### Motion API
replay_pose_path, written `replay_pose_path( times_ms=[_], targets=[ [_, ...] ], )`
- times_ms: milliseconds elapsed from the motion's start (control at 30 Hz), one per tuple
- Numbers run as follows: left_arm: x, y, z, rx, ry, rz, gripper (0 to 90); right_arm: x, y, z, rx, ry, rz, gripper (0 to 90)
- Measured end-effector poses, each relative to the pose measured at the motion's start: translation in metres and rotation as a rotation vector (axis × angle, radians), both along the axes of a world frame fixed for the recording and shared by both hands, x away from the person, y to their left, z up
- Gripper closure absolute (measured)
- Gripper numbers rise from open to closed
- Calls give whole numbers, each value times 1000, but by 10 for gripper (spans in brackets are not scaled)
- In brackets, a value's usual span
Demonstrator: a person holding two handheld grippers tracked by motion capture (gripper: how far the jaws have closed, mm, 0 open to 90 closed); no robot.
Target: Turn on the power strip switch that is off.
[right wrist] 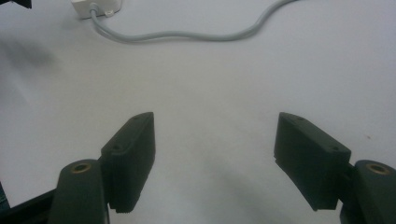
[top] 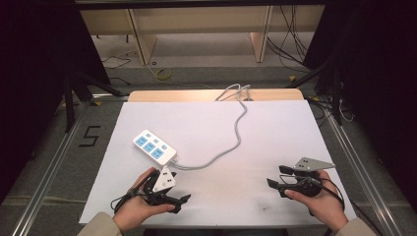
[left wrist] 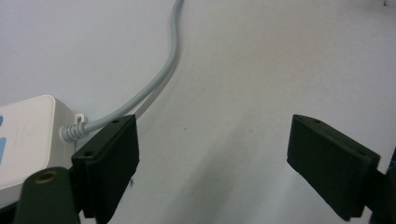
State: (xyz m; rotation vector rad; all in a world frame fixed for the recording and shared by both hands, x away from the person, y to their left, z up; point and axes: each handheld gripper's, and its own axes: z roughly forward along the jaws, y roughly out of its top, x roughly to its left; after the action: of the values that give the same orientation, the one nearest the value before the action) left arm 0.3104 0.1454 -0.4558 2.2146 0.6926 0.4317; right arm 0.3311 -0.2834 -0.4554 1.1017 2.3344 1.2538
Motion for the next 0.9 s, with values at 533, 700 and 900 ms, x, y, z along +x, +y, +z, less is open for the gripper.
replay_pose_path(
  times_ms=[533, 700, 900],
  targets=[
    [0, 5, 13, -20, 30, 21, 895, 0, 1, 0, -3, -1, 5, 298],
    [3, 6, 15, 4, 42, 41, 898, 0, 2, 0, -4, 1, 2, 298],
    [6, 8, 18, -10, 41, 58, 898, 0, 2, 0, -5, 1, 3, 298]
  ],
)
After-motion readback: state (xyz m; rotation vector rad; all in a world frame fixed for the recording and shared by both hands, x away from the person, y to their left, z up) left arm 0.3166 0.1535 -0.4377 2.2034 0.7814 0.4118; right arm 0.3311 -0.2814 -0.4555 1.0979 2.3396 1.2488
